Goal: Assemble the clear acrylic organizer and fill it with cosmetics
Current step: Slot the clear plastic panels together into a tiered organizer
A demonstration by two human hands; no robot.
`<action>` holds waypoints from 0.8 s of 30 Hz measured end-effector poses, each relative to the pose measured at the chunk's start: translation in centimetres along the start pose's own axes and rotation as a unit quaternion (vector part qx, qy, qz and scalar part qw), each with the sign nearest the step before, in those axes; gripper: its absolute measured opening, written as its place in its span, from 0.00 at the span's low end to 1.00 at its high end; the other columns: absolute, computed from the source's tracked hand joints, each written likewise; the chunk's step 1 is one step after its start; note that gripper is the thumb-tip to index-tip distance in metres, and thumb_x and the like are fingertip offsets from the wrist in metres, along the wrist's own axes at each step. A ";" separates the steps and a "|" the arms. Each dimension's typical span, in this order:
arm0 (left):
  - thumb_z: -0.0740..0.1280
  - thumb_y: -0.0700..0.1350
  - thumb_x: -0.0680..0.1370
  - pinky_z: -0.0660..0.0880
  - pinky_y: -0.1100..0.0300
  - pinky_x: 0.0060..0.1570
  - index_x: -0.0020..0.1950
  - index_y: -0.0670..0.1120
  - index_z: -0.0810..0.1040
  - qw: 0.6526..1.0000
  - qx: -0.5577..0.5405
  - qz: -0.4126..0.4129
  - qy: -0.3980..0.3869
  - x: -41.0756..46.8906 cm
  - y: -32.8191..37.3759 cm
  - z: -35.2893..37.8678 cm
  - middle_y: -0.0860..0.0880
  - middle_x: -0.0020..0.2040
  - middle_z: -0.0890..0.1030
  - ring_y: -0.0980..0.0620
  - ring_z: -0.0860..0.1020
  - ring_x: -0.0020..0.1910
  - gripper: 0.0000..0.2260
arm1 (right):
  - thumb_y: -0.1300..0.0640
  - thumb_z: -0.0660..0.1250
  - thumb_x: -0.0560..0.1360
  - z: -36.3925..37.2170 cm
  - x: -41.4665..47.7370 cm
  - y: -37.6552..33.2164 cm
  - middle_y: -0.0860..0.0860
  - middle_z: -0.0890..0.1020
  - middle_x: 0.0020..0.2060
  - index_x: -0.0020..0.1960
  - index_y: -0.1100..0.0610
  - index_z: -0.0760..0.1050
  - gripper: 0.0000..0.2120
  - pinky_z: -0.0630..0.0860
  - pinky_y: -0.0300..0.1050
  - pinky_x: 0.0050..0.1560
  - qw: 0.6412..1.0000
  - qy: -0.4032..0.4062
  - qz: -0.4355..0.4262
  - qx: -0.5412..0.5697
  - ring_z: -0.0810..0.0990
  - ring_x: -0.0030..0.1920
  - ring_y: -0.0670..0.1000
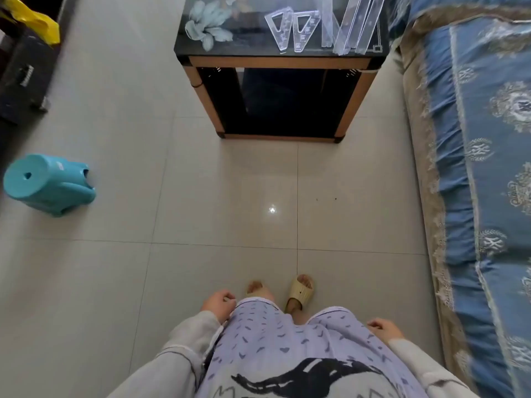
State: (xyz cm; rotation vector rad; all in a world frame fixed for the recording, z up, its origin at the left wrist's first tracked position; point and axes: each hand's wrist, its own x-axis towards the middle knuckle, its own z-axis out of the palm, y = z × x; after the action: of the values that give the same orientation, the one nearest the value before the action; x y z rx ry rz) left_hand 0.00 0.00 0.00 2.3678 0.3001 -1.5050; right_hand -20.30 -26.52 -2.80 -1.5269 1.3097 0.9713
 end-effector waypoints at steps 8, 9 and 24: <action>0.61 0.40 0.78 0.71 0.59 0.57 0.60 0.39 0.76 0.999 -0.007 -0.039 0.004 1.5 0.9 -0.2 0.40 0.61 0.78 0.44 0.76 0.60 0.13 | 0.64 0.57 0.78 -5.1 1.6 -9.0 0.51 0.72 0.30 0.51 0.58 0.68 0.03 0.61 0.30 0.15 0.996 0.008 -0.074 0.047 0.67 0.26 0.49; 0.62 0.40 0.78 0.71 0.59 0.56 0.60 0.39 0.76 0.999 -0.010 -0.041 0.004 1.8 1.1 -0.4 0.40 0.61 0.78 0.44 0.76 0.58 0.13 | 0.64 0.57 0.78 -5.8 1.8 -10.4 0.51 0.72 0.31 0.50 0.58 0.68 0.04 0.61 0.30 0.15 0.994 0.011 -0.089 0.059 0.67 0.26 0.49; 0.59 0.37 0.77 0.65 0.64 0.28 0.47 0.44 0.71 1.000 -0.016 -0.021 0.008 12.1 16.6 -13.6 0.47 0.36 0.74 0.53 0.69 0.28 0.04 | 0.66 0.57 0.78 -14.4 7.5 -26.3 0.52 0.74 0.30 0.49 0.60 0.70 0.05 0.66 0.36 0.23 0.971 0.074 -0.112 0.198 0.69 0.27 0.50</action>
State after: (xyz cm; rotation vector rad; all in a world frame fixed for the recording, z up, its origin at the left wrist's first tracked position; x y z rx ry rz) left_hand 22.22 -10.26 -3.01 2.3639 0.3791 -1.4883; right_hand 7.06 -40.92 -2.06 -1.4117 1.3072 0.4275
